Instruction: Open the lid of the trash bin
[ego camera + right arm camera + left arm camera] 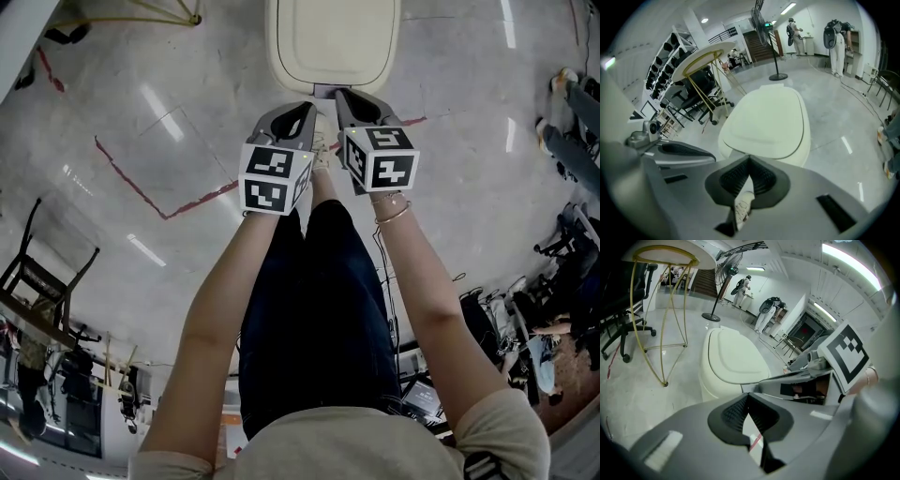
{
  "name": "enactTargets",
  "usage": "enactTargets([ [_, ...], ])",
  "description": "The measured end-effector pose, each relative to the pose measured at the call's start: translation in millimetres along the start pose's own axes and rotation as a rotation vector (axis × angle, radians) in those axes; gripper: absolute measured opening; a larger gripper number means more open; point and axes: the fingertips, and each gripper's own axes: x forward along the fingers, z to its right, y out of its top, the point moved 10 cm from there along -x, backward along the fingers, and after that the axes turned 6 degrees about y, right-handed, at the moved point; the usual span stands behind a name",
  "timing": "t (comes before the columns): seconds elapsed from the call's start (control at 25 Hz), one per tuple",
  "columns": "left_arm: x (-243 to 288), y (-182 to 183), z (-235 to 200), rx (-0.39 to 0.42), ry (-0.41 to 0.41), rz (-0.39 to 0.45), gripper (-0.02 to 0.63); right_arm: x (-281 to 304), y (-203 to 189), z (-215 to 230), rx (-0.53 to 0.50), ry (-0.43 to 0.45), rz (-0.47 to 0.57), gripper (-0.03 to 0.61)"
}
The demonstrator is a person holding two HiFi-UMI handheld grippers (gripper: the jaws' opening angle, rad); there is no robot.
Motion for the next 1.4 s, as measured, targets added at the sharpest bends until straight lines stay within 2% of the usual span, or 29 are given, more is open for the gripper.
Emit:
enactTargets([
  [0.12,3.3,1.0,-1.0,-0.009,0.001,0.002,0.009,0.9,-1.1,-0.1,-0.044,0.005,-0.017,0.008],
  [0.44,8.2,5.0,-4.9,-0.009,0.01,-0.004,0.009,4.3,2.1,1.0,-0.065,0.031,-0.071,0.007],
  [0.76,5.5,2.7,-5.3,-0.007,0.013,-0.013,0.009,5.4,-3.3,-3.3,-0.067,-0.025,-0.034,0.008],
  [1.0,-2.7,4.8,-4.4,-0.012,0.02,-0.01,0.009,2.8,2.9,4.0,0.066,0.008,-0.029,0.008],
  [1.16,-10.1,7.8,-0.6,-0.008,0.013,-0.005,0.009,-7.9,10.4,-6.0,-0.001,-0.032,-0.007,0.008],
  [1.28,-16.0,14.3,4.4,0.019,-0.002,0.002,0.009,-17.6,17.2,-15.7,-0.004,-0.01,0.015,0.008],
  [1.4,-26.9,22.7,9.0,0.011,0.007,0.011,0.009,-32.1,24.0,-26.3,-0.008,0.005,0.038,0.008],
])
